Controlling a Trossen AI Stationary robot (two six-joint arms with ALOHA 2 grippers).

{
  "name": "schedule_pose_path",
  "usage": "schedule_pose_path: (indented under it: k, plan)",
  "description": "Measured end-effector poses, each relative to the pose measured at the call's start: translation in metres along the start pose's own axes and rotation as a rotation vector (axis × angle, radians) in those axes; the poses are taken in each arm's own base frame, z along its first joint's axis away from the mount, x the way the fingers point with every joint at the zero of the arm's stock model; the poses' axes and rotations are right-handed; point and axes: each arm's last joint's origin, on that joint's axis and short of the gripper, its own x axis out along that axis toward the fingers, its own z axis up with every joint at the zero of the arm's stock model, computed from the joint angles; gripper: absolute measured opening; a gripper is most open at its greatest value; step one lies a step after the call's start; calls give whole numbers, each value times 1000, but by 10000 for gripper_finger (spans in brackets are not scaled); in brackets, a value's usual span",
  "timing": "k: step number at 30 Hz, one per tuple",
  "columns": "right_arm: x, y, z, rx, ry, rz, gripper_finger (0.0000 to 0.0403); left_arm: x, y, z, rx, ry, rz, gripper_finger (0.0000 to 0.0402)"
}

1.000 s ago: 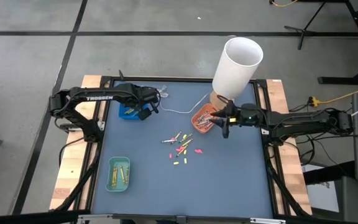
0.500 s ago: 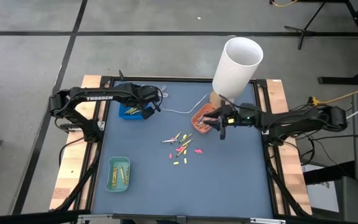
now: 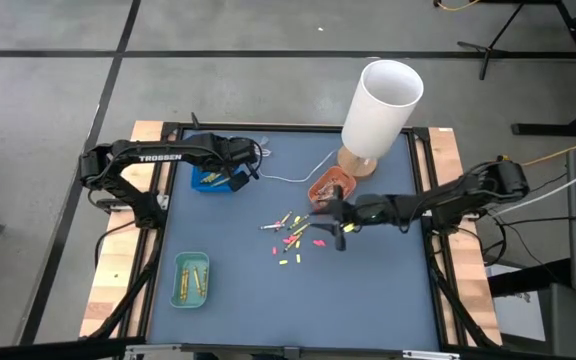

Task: Sort crayons
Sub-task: Put the green crayon into the blue bin

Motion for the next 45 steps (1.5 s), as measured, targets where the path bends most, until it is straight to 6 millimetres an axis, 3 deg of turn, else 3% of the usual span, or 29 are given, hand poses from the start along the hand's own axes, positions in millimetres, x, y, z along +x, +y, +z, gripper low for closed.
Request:
schedule_pose_path:
  k: [10, 19, 35, 45]
  plan:
    - [40, 3, 0, -48, 367, -16, 149, 0, 0, 1, -6, -10, -4, 69]
    - [65, 5, -7, -92, 511, -32, 149, 0, -1, 2, -8, -14, -5, 69]
    - [71, -5, -26, -78, 609, -34, 149, 0, -1, 2, -11, -18, -7, 69]
    - [76, -12, -32, -16, 614, 64, 149, 0, -1, 2, -12, -19, -7, 69]
